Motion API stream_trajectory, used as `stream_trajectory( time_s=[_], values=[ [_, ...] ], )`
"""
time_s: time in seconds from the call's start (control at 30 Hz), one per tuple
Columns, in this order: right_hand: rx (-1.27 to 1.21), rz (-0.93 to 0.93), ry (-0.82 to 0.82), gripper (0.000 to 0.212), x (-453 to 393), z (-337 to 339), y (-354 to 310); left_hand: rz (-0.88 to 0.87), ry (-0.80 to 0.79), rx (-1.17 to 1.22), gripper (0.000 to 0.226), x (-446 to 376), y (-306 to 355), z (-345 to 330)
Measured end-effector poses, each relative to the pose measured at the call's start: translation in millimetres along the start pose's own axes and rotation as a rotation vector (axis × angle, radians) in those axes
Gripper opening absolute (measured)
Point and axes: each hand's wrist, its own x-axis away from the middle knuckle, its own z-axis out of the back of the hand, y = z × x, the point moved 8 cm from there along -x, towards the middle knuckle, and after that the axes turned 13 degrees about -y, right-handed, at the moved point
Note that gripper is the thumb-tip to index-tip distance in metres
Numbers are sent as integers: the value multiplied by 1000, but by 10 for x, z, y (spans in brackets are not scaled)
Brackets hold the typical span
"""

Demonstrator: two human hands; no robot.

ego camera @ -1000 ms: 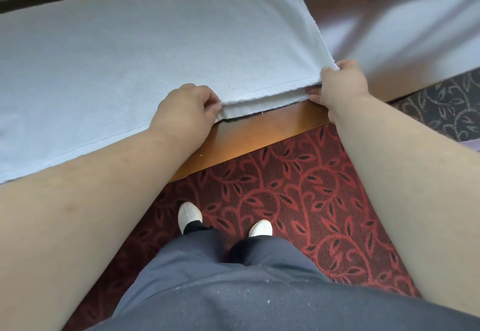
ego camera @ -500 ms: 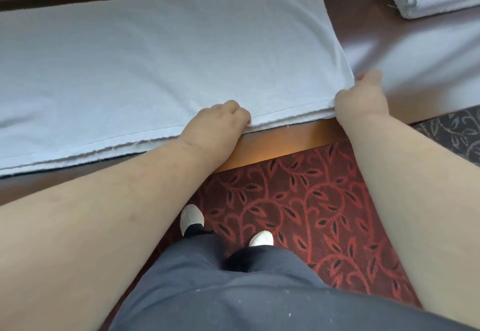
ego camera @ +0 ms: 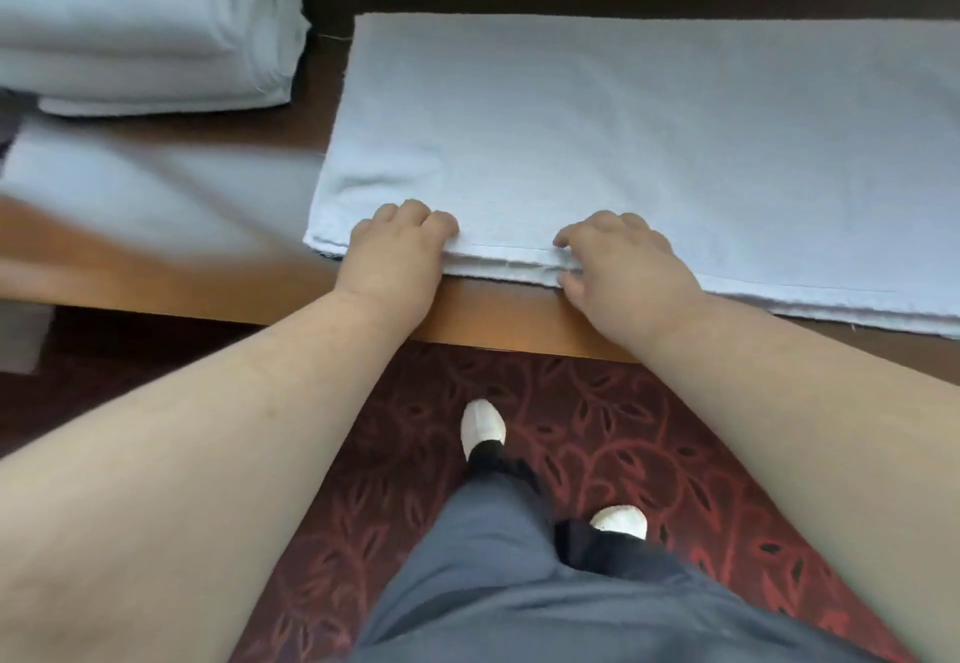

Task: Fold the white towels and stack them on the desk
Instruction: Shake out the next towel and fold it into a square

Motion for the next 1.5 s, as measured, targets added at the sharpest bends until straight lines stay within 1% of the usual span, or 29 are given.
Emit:
stream_trajectory(
  time_s=[0.1, 0.17, 0.27, 0.33, 0.4, 0.5, 0.6, 0.7, 0.77, 0.9, 1.03, 1.17, 1.27, 1.33, 1.4, 1.43, 1.47, 1.5],
  values=[
    [55, 49, -19, 31, -229, -13, -352, 86, -20, -6, 42, 62, -560, 0],
    [100, 118, -49, 27, -402, -65, -635, 110, 4, 0, 37, 95, -826, -6],
    [116, 176, -66, 19, -592, -105, -930, 105, 51, 25, 30, 147, -1043, -15],
    [53, 177, -78, 19, -624, -108, -986, 76, 73, 11, 23, 178, -1089, -13],
    [6, 182, -52, 20, -599, -80, -1007, 63, 113, -18, 18, 219, -1122, -7],
    [58, 220, -83, 22, -607, -137, -1058, 59, 152, -34, 28, 255, -1125, -31],
    [104, 228, -128, 25, -649, -240, -1067, 73, 176, 59, 30, 259, -1160, -78],
    [40, 249, -78, 22, -640, -193, -1045, 41, 207, 107, 33, 256, -1187, -62],
    [18, 290, -48, 18, -636, -161, -1053, 41, 193, 74, 30, 236, -1207, -79],
    [76, 304, -157, 21, -701, -295, -1115, 158, 153, 42, 15, 192, -1291, -117],
    [7, 285, -156, 23, -738, -266, -1113, 159, 99, 24, 20, 162, -1318, -119],
    [-44, 287, -264, 28, -721, -270, -1091, 158, -31, 4, 26, 127, -1304, -90],
    [-85, 299, -325, 29, -706, -260, -1100, 135, -38, -30, 33, 226, -1267, -11],
    [-138, 300, -310, 29, -698, -252, -1096, 139, 26, -34, 40, 230, -1148, 98],
    [-228, 311, -231, 29, -674, -239, -1086, 77, 70, 61, 35, 163, -894, 146],
    [-270, 307, -165, 31, -656, -226, -1056, 15, 49, 143, 32, 117, -728, 107],
    [-266, 283, -100, 36, -631, -217, -1000, -36, -5, 208, 38, 78, -568, 36],
    [-202, 233, -66, 43, -596, -232, -914, -59, -85, 232, 45, 57, -444, -72]
  ],
)
